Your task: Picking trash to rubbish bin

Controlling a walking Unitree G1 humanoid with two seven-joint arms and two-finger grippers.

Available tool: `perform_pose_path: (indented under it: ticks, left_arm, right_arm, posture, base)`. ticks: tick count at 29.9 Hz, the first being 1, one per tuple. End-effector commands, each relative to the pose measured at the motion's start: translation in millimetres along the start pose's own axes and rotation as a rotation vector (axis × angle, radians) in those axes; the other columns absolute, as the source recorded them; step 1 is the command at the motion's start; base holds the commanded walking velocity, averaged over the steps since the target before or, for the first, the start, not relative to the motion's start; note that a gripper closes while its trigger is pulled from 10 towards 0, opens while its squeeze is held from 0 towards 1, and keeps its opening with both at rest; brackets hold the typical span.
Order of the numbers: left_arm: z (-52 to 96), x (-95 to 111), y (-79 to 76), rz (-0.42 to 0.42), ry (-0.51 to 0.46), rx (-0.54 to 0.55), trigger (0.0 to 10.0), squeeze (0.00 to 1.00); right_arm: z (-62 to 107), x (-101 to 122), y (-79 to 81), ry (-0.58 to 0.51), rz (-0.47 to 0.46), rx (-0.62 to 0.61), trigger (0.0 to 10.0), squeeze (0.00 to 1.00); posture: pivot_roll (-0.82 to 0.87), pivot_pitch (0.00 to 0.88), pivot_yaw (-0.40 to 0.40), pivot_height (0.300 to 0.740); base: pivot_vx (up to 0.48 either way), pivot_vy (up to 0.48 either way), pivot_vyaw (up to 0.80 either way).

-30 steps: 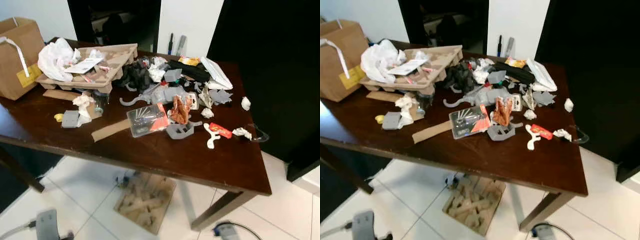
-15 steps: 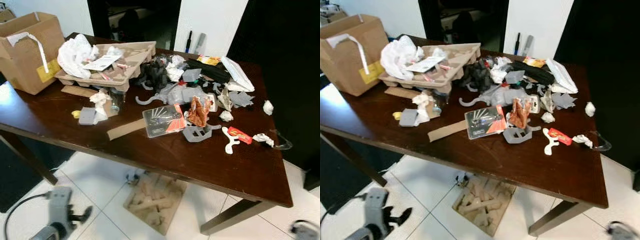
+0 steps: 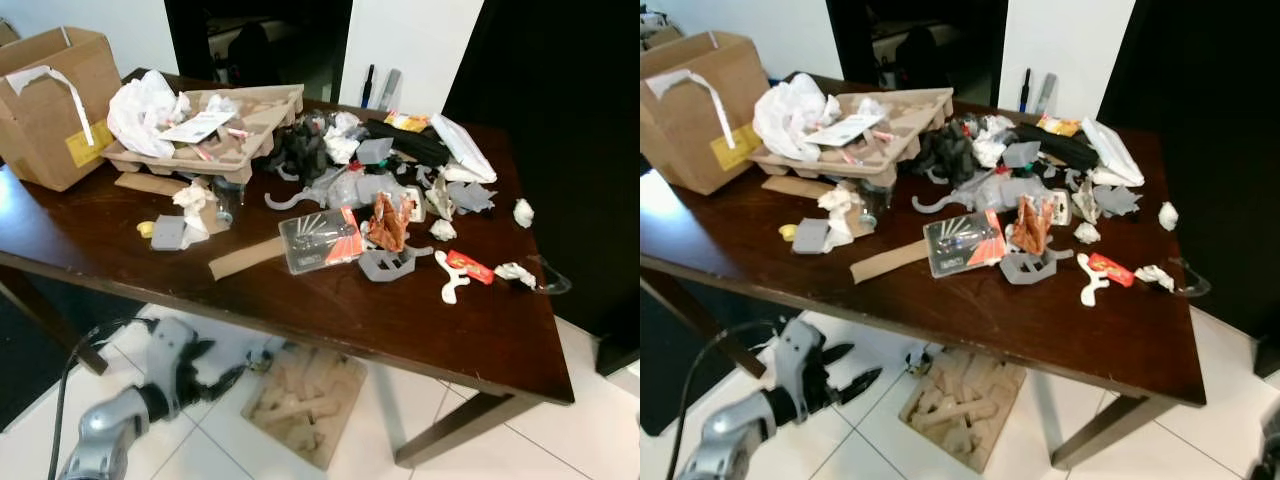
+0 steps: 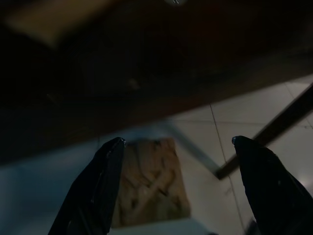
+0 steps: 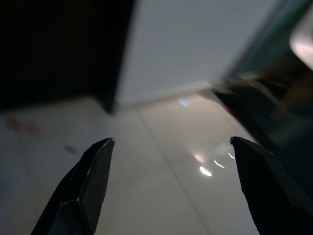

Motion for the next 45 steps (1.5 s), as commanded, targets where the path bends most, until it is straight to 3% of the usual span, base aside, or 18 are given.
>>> perform_pose_path:
  ticks: [1,3,4,6,9,11,13,14,16,17,18,20,22,28,32,35,40,45]
  left_arm:
    - [3.0,14,5.0,-0.038,-0.022,-0.009,10.0,0.0]
    - [0.3,49,10.6,-0.102,-0.106,-0.008,10.0,0.0]
    - [0.3,49,10.6,-0.102,-0.106,-0.008,10.0,0.0]
    - [-0.3,77,17.8,-0.151,-0.175,0.023,10.0,0.0]
    - [0.7,91,21.6,-0.174,-0.208,0.049,10.0,0.0]
    - [3.6,113,31.9,-0.211,-0.266,0.119,10.0,0.0]
    - [5.7,119,34.7,-0.213,-0.28,0.142,10.0,0.0]
    - [8.4,127,38.3,-0.201,-0.31,0.164,10.0,0.0]
    - [8.4,127,38.3,-0.201,-0.31,0.164,10.0,0.0]
    - [11.2,133,40.2,-0.192,-0.33,0.18,10.0,0.0]
    - [11.2,133,40.2,-0.192,-0.33,0.18,10.0,0.0]
    - [14.9,141,42.4,-0.187,-0.348,0.204,10.0,0.0]
    - [15.8,142,44.5,-0.191,-0.339,0.226,10.0,0.0]
    - [13.2,146,44.4,-0.181,-0.341,0.241,10.0,0.0]
    - [9.3,147,40.0,-0.177,-0.343,0.227,10.0,0.0]
    - [4.3,148,34.5,-0.169,-0.346,0.213,10.0,0.0]
    - [2.2,149,31.6,-0.163,-0.351,0.208,10.0,0.0]
    - [1.7,149,28.1,-0.159,-0.355,0.2,10.0,0.0]
  right_arm:
    - [2.9,18,27.5,-0.049,-0.123,0.12,10.0,0.0]
    - [19.3,58,89.0,-0.126,-0.323,0.412,10.0,0.0]
    - [19.3,58,89.0,-0.126,-0.323,0.412,10.0,0.0]
    - [51.3,86,141.4,-0.185,-0.428,0.746,10.0,0.0]
    - [74.3,95,165.5,-0.204,-0.452,0.947,10.0,0.0]
    - [124.1,102,198.5,-0.243,-0.419,1.298,10.0,0.0]
    - [141.0,102,205.0,-0.252,-0.404,1.408,10.0,0.0]
    - [169.2,101,211.7,-0.267,-0.366,1.574,10.0,0.0]
    - [169.2,101,211.7,-0.267,-0.366,1.574,10.0,0.0]
    - [199.8,98,213.2,-0.277,-0.32,1.751,10.0,0.0]
    - [199.8,98,213.2,-0.277,-0.32,1.751,10.0,0.0]
    - [251.9,82,209.2,-0.223,-0.245,2.059,10.0,0.0]
    - [273.7,65,206.4,-0.157,-0.18,2.198,10.0,0.0]
    - [307.4,-2,202.2,0.056,0.162,2.353,10.0,0.0]
    - [308.2,-29,206.3,0.091,0.335,2.294,10.0,0.0]
    - [291.1,-49,228.4,0.063,0.498,2.082,10.0,0.0]
    - [285.3,-50,235.3,0.031,0.516,2.023,10.0,0.0]
    - [293.4,-17,239.1,-0.05,0.326,2.074,10.0,0.0]
  posture:
    - [0.18,0.103,-0.009,0.74]
    - [0.18,0.1,-0.01,0.74]
    - [0.18,0.1,-0.01,0.74]
    - [0.19,0.101,-0.011,0.74]
    - [0.19,0.102,-0.009,0.74]
    - [0.19,0.103,-0.009,0.74]
    - [0.19,0.112,-0.007,0.74]
    - [0.19,0.112,-0.007,0.74]
    - [0.19,0.112,-0.007,0.74]
    - [0.2,0.121,-0.001,0.74]
    - [0.2,0.121,-0.001,0.74]
    - [0.19,0.131,0.004,0.74]
    - [0.19,0.137,0.004,0.74]
    - [0.19,0.151,-0.002,0.74]
    - [0.18,0.155,-0.006,0.74]
    - [0.18,0.157,-0.014,0.74]
    - [0.18,0.158,-0.019,0.74]
    - [0.18,0.157,-0.021,0.74]
  base:
    - [0.0,0.0,0.0]
    - [0.0,0.0,0.0]
    - [0.0,0.0,0.0]
    - [0.0,0.0,0.0]
    - [0.0,0.0,0.0]
    - [0.0,0.0,0.0]
    - [0.0,0.0,0.0]
    - [0.0,0.0,0.0]
    - [0.0,0.0,0.0]
    - [0.0,0.0,0.0]
    - [0.0,0.0,0.0]
    - [0.0,0.0,0.0]
    - [0.0,0.0,0.0]
    - [0.0,0.0,0.0]
    - [0.0,0.0,0.0]
    - [0.0,0.0,0.0]
    - [0.0,0.0,0.0]
    - [0.0,0.0,0.0]
Point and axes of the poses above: a point about 5 cm out from each wrist's last joint towards the gripper, its own z axis pointing back from the gripper into the wrist, its own x axis along the axis of the wrist's last joint, y = z × x, the point moved 6 cm from there along -z, pointing out of the wrist towards the gripper, and after that the axes turned 5 degrees about -z, right-handed, at the moved point
